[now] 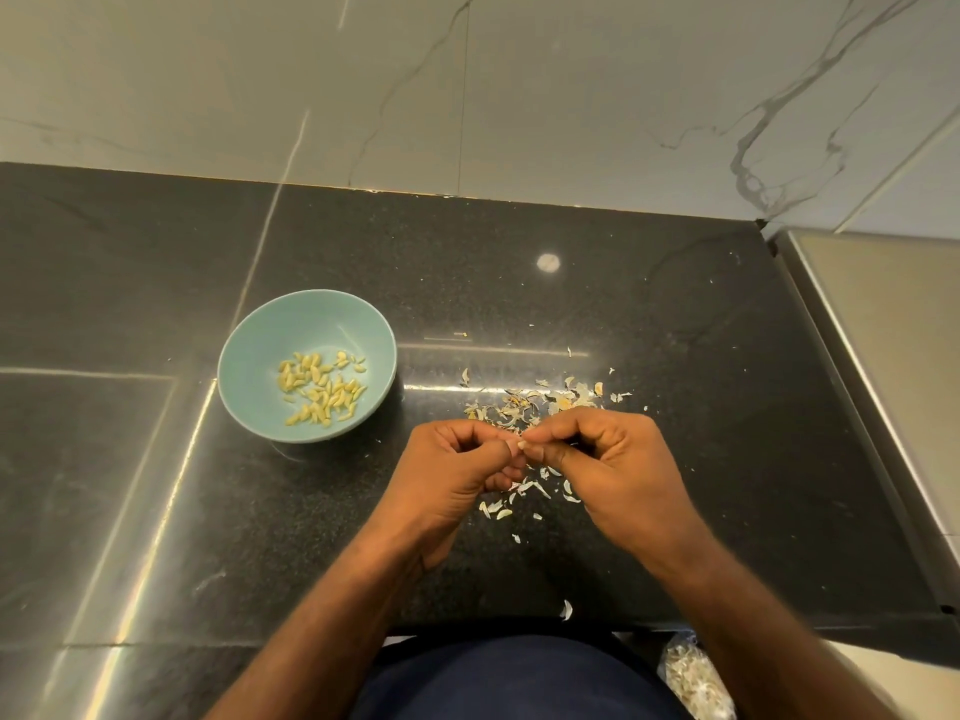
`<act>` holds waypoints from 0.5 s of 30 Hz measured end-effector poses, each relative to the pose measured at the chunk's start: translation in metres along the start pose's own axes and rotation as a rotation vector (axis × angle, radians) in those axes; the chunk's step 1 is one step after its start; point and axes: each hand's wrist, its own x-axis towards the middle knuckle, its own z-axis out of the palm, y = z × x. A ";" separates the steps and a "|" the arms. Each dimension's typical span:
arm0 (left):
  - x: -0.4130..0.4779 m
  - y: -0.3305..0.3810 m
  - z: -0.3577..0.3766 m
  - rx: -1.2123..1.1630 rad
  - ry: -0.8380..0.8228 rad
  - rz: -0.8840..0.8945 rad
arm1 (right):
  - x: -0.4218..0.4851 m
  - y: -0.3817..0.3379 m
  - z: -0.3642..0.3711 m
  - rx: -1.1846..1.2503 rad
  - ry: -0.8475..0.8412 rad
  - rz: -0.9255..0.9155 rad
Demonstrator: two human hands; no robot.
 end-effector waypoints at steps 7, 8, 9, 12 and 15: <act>-0.003 0.003 0.003 0.011 0.001 0.030 | -0.005 0.003 0.000 -0.139 0.059 -0.100; -0.003 0.004 0.003 0.003 -0.004 0.028 | -0.003 0.003 -0.001 -0.169 0.065 -0.123; -0.003 0.004 0.003 -0.003 -0.009 0.024 | -0.003 0.004 -0.002 -0.188 0.068 -0.132; -0.005 0.006 0.001 -0.037 -0.044 0.007 | -0.001 0.002 -0.006 -0.213 0.040 -0.122; -0.007 0.008 -0.002 -0.087 -0.088 -0.016 | -0.001 -0.001 -0.009 -0.220 0.013 -0.099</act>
